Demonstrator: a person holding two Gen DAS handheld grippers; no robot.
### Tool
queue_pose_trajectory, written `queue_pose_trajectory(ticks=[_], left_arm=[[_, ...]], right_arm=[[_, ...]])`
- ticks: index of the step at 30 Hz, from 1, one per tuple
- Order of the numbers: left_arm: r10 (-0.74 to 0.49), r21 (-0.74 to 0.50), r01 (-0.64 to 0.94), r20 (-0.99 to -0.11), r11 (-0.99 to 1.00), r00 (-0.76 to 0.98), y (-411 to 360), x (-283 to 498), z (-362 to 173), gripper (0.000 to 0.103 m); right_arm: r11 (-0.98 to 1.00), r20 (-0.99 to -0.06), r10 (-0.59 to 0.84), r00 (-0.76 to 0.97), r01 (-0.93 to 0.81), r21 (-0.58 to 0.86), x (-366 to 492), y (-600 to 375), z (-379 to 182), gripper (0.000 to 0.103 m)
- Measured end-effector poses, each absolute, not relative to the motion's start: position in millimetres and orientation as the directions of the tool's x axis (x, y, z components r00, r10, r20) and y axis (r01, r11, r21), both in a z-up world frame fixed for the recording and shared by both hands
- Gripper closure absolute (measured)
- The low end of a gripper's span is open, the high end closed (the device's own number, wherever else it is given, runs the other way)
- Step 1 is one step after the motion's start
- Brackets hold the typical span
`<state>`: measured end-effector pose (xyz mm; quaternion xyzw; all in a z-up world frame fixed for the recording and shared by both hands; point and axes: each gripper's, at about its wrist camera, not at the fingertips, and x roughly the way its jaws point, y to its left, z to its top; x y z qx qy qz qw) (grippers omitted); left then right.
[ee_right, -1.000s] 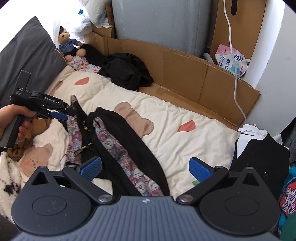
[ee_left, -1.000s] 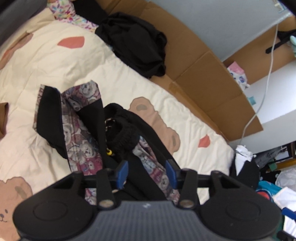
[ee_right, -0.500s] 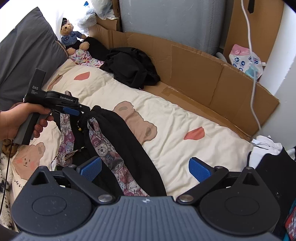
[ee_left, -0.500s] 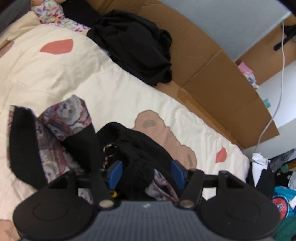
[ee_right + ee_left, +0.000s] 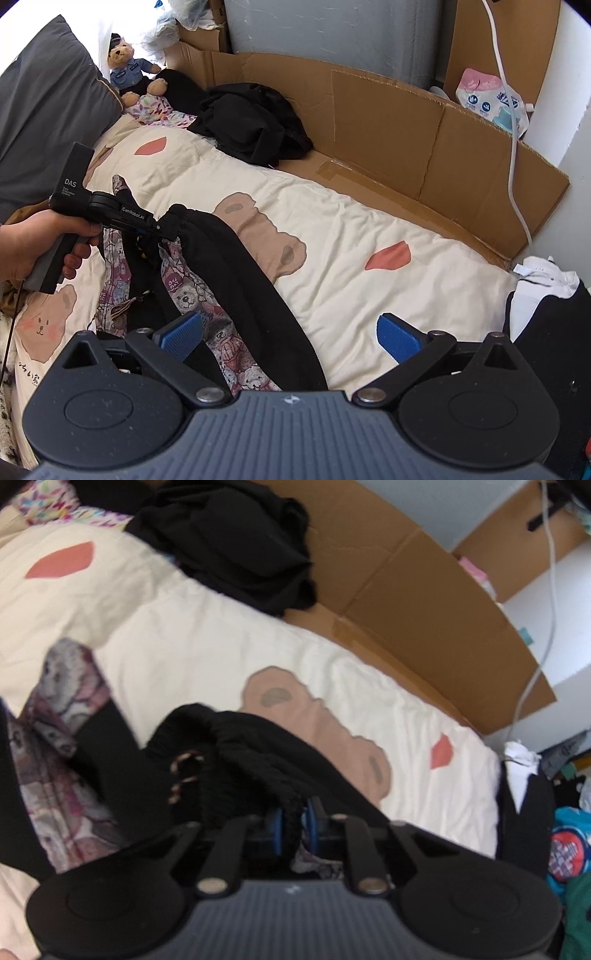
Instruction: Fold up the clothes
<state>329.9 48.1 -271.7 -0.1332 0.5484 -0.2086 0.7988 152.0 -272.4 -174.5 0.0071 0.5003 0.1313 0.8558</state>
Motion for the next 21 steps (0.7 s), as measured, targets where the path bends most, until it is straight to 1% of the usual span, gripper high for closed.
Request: queue_pose_trajectory(ticks=[4, 5, 7, 9, 15, 21], left_arm=[[-0.53, -0.472, 0.244, -0.783, 0.847, 0.325, 36.5, 325.9, -262.8, 0.093], [-0.54, -0.481, 0.249, -0.776, 0.841, 0.327, 34.9, 325.0, -262.1, 0.093], [-0.569, -0.503, 0.268, -0.752, 0.821, 0.331, 29.5, 323.7, -255.8, 0.093], [-0.588, -0.511, 0.294, -0.737, 0.808, 0.333, 22.4, 322.0, -249.6, 0.093], [-0.629, -0.533, 0.341, -0.709, 0.774, 0.318, 15.5, 317.8, -238.6, 0.093], [-0.697, -0.602, 0.355, -0.646, 0.716, 0.312, 20.9, 314.2, -226.3, 0.093]], right_arm=[[0.97, -0.854, 0.217, 0.473, -0.203, 0.134, 151.1, -278.4, -178.7, 0.001], [0.974, -0.847, 0.199, 0.493, -0.196, 0.115, 150.5, -279.4, -178.2, 0.002], [0.975, -0.837, 0.191, 0.513, -0.201, 0.099, 150.8, -279.9, -178.3, 0.008], [0.973, -0.83, 0.196, 0.522, -0.208, 0.099, 152.0, -280.3, -178.8, 0.009], [0.953, -0.81, 0.254, 0.529, -0.279, 0.117, 165.8, -269.8, -187.2, 0.009], [0.928, -0.788, 0.35, 0.506, -0.3, 0.22, 185.0, -261.1, -198.8, 0.009]])
